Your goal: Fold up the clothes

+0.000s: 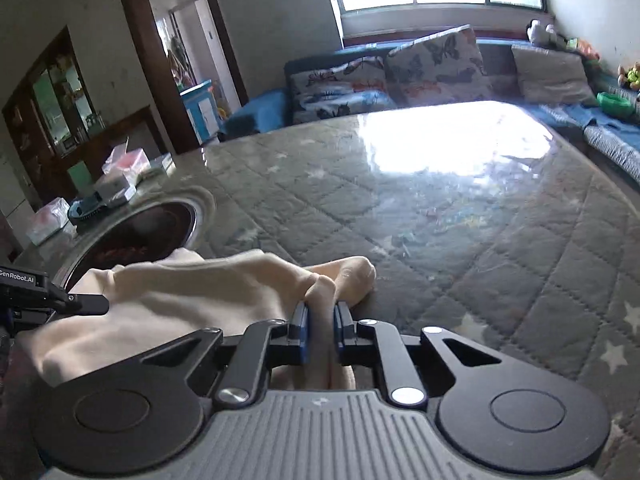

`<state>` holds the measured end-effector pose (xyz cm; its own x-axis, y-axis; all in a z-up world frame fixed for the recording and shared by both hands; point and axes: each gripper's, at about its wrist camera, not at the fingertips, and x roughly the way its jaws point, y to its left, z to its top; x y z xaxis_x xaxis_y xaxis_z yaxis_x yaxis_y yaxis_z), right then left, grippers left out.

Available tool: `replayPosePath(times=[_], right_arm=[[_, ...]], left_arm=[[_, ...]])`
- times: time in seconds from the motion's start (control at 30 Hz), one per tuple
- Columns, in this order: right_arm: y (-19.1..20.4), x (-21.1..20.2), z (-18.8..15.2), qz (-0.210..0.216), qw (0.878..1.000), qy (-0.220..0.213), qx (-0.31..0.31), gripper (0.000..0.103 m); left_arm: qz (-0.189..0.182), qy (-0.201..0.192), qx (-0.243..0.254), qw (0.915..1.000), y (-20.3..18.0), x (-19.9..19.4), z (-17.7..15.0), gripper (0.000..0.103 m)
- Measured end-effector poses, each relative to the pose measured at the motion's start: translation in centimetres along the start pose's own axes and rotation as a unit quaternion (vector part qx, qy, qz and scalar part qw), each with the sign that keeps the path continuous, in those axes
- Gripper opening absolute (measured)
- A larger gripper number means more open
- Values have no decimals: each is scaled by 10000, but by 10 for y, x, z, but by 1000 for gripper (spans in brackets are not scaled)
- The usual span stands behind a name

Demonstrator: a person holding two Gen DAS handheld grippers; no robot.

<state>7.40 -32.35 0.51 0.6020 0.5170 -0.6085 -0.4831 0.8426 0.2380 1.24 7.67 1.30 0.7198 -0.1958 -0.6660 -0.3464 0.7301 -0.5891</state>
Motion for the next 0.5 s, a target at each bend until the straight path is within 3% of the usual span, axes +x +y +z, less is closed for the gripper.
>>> replayPosePath(times=[0.2, 0.5], right_arm=[[9, -39, 7, -63, 9990, -432, -80, 10], [-23, -103, 23, -900, 9917, -906, -180, 7]], left_arm=[[-194, -109, 525, 9984, -37, -6, -5, 14], [-716, 79, 1163, 9906, -114, 21, -26, 14]])
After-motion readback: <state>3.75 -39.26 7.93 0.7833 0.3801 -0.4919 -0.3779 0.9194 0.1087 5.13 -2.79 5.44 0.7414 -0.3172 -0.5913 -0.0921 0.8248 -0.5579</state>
